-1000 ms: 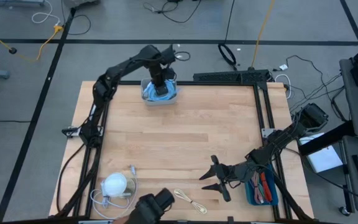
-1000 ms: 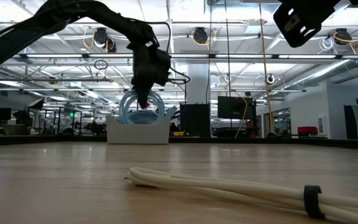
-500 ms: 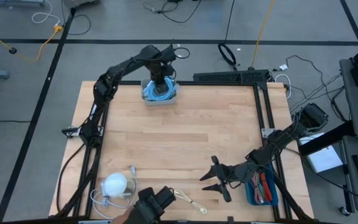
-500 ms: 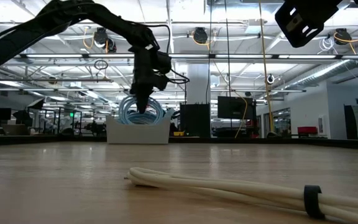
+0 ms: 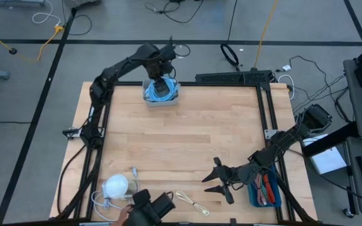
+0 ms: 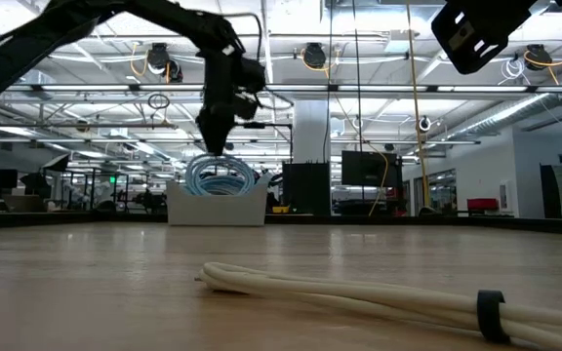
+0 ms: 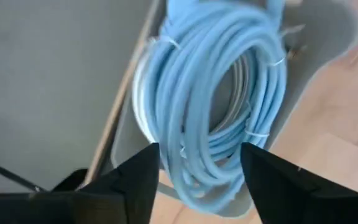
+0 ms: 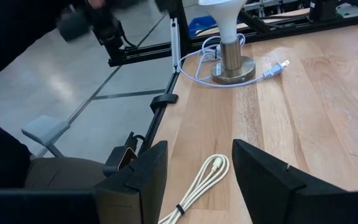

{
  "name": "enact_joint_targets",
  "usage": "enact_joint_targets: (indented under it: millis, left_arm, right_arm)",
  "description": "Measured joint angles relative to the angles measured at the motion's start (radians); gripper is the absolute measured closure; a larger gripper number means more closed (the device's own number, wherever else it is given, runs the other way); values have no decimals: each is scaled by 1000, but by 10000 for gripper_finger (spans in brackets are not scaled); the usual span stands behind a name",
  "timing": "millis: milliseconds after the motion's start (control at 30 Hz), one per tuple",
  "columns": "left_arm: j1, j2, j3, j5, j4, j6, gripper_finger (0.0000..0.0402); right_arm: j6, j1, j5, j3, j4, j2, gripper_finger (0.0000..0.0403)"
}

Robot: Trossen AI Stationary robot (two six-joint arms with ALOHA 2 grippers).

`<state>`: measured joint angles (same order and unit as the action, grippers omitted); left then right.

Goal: Pick & Place USB Port
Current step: Put the blue HDMI cable into the gray bin, then put the white USB cable into the blue bin

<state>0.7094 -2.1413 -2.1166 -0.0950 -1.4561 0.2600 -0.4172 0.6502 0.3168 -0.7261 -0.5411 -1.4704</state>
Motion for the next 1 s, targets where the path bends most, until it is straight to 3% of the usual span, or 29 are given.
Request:
enact_joint_targets:
  millis: [233,367,500,600,667,800,900,1000]
  left_arm:
    - [-16,174,0,-23,23,-20,122]
    - [-58,300,0,101,24,-50,111]
    - [-192,416,-1,258,39,-85,120]
    - [-375,473,-2,287,66,-123,135]
    - [-530,484,-2,231,86,-161,147]
    - [-831,461,33,10,123,-245,165]
    - [-995,441,121,-153,177,-321,169]
    - [-1099,440,257,-257,261,-414,165]
  right_arm:
    - [6,0,1,0,0,0,232]
    - [4,0,30,0,14,0,232]
    - [-51,0,85,0,74,1,232]
    - [-115,0,102,0,135,-1,232]
    - [-163,0,102,0,147,-21,232]
    - [-231,14,99,-1,99,-88,232]
    - [-253,27,71,-50,76,-168,232]
    - [-216,50,46,-195,126,-264,232]
